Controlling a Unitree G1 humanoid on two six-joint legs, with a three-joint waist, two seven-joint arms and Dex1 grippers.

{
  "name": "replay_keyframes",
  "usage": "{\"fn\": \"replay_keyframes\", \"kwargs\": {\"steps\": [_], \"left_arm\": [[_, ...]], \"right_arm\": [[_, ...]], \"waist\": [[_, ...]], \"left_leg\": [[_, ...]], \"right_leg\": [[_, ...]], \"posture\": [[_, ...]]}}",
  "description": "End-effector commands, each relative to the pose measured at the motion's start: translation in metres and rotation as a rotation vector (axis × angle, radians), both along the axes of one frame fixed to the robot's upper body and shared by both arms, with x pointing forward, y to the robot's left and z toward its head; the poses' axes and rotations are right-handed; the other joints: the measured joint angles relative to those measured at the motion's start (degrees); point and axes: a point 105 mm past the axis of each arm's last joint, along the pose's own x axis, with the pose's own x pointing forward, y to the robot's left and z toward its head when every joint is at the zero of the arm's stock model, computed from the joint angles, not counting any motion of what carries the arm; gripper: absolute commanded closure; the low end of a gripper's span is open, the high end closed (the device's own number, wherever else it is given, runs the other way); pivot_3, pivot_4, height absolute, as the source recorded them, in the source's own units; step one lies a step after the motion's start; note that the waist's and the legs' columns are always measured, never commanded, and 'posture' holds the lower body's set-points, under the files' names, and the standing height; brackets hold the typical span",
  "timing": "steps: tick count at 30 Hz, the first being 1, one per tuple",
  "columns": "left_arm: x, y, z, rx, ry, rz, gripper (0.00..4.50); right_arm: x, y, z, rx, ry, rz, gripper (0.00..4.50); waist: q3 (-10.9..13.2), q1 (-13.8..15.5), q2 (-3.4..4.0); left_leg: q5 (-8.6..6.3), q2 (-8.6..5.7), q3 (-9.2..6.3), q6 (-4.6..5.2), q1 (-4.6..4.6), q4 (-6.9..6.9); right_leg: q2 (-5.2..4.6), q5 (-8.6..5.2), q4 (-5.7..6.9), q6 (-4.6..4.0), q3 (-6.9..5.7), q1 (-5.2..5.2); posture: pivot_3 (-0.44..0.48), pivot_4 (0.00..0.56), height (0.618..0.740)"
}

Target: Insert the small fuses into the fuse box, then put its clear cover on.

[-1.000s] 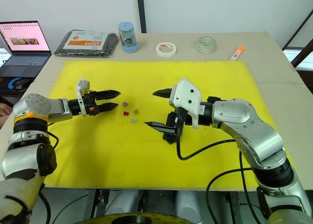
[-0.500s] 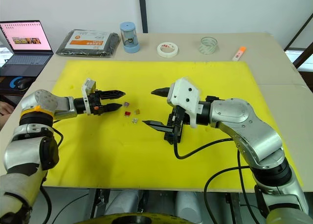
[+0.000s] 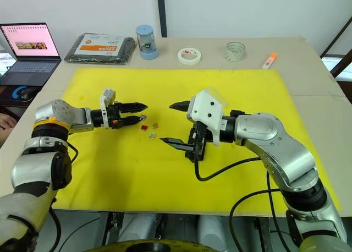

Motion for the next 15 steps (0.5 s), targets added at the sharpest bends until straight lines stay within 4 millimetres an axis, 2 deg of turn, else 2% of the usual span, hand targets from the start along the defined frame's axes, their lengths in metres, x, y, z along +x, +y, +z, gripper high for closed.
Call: {"fn": "replay_keyframes", "kwargs": {"steps": [1, 2, 5, 15], "left_arm": [[-0.001, -0.006, -0.010, 0.020, 0.016, -0.017, 0.00], [-0.002, -0.005, -0.011, 0.021, 0.018, -0.014, 0.00], [-0.003, -0.002, -0.016, 0.029, 0.033, -0.006, 0.56], [-0.006, 0.004, -0.021, 0.039, 0.055, 0.011, 4.17]], "right_arm": [[-0.005, 0.002, 0.009, 0.010, -0.056, 0.019, 0.03], [-0.005, 0.002, 0.009, 0.009, -0.056, 0.018, 0.03], [-0.004, 0.002, 0.008, 0.007, -0.057, 0.015, 0.00], [-0.003, 0.002, 0.009, 0.007, -0.063, 0.019, 0.00]], "waist": [[0.0, 0.0, 0.00], [0.0, 0.0, 0.00], [0.0, -0.1, 0.00], [0.0, -0.3, 0.00]], "left_leg": [[0.00, 0.00, 0.00, 0.00, 0.00, 0.00], [0.00, 0.00, 0.00, 0.00, 0.01, 0.00], [0.00, 0.00, 0.00, 0.00, 0.02, 0.00], [0.00, 0.03, 0.01, 0.00, 0.00, -0.01]], "right_leg": [[0.00, 0.00, 0.00, 0.00, 0.00, 0.00], [0.00, 0.00, 0.00, 0.00, 0.00, 0.01], [0.00, 0.00, 0.00, 0.00, 0.00, 0.01], [0.02, 0.00, 0.01, 0.00, 0.00, -0.04]], "posture": [[0.000, 0.150, 0.740], [0.000, 0.150, 0.740], [0.000, 0.150, 0.740], [0.000, 0.150, 0.740]]}}
